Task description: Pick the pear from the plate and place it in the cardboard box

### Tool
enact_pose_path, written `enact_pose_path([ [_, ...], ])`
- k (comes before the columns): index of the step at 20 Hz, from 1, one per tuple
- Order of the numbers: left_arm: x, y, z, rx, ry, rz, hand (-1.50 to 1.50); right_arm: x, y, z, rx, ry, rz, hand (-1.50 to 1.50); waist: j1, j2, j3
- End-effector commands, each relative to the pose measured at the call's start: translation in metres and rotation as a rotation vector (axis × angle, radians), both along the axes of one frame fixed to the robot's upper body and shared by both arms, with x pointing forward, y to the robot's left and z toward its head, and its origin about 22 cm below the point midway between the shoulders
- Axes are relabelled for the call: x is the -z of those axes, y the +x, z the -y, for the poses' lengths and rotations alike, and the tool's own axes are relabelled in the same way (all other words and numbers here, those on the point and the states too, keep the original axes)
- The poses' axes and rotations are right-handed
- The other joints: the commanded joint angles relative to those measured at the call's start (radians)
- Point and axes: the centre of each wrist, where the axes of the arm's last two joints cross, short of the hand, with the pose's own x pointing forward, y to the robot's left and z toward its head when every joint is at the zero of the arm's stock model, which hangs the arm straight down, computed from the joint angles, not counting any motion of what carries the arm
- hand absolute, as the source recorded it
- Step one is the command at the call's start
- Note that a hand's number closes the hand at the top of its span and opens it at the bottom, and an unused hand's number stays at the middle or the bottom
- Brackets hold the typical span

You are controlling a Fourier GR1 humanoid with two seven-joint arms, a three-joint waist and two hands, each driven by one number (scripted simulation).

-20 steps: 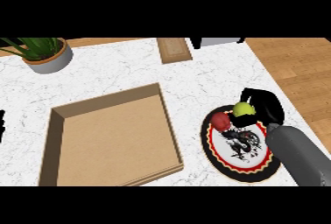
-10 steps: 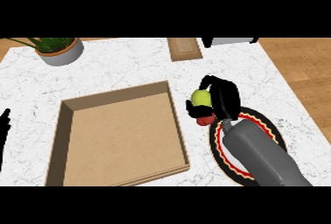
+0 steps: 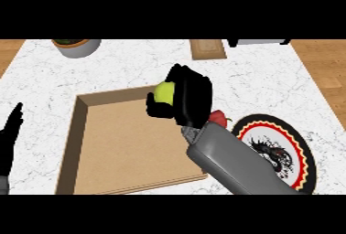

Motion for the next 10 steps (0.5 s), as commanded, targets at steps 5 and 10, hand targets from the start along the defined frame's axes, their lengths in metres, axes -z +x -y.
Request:
enact_pose_path([
  [5, -0.003, 0.026, 0.024, 0.093, -0.003, 0.039, 0.00, -0.045, -0.016, -0.036, 0.200, 0.073, -0.047, 1.50, 0.082, 0.039, 0.004],
  [10, -0.005, 0.034, 0.029, 0.113, -0.020, 0.042, 0.00, -0.054, 0.013, -0.035, 0.235, 0.084, -0.062, 1.50, 0.097, 0.046, 0.004],
])
